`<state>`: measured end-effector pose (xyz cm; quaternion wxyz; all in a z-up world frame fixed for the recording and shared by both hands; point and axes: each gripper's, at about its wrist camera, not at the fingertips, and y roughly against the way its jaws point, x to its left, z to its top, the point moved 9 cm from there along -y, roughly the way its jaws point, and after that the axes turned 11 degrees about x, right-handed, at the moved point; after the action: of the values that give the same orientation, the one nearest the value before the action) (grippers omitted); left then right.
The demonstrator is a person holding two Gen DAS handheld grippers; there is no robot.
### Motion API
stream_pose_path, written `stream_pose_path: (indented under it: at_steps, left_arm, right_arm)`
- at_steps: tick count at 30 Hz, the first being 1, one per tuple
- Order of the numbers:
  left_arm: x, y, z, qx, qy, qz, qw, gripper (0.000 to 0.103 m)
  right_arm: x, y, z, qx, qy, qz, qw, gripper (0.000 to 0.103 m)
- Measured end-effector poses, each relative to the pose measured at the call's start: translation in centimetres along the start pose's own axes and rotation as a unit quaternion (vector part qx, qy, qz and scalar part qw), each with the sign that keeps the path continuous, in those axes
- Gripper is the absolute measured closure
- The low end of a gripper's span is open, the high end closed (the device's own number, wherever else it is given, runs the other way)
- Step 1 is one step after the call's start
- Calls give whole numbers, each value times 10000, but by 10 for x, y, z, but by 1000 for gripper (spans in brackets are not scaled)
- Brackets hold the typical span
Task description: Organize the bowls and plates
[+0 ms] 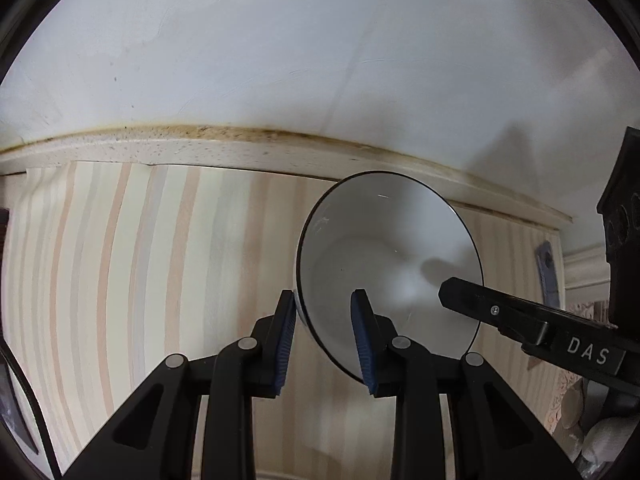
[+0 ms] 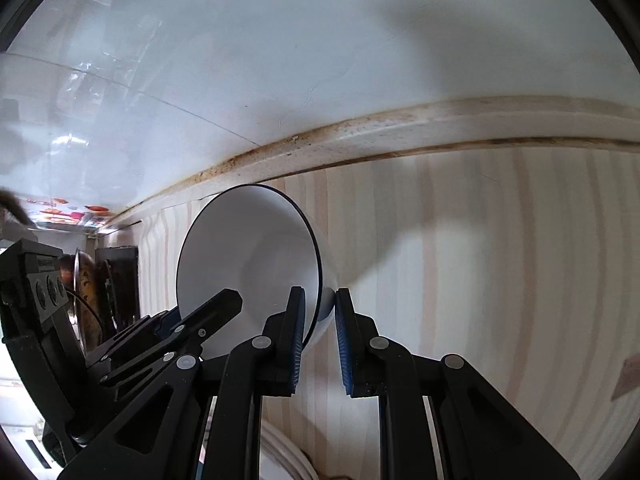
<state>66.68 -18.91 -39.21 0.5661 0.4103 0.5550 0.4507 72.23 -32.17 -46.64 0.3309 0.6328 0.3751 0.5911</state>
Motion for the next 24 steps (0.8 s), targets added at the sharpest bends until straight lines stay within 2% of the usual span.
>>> stream_pose_path:
  at_steps: [8, 14, 19, 24]
  left_arm:
    - [-50, 48, -37, -254, -499, -62, 9984, 77]
    - [-87, 76, -73, -383, -807, -223, 9958, 77]
    - [-116, 90, -109, -402, -1154, -301, 9920, 77]
    - [-137, 88, -143, -275, -1432, -354, 9887, 77]
  right_arm:
    - [-15, 61, -56, -326, 9, -35, 9995, 86]
    - [-31, 108, -112, -619, -118, -9, 9980, 86]
    - [-49, 134, -160, -726, -211, -55, 9971, 86]
    - [-71, 137, -207, -718, -399, -62, 9966, 86]
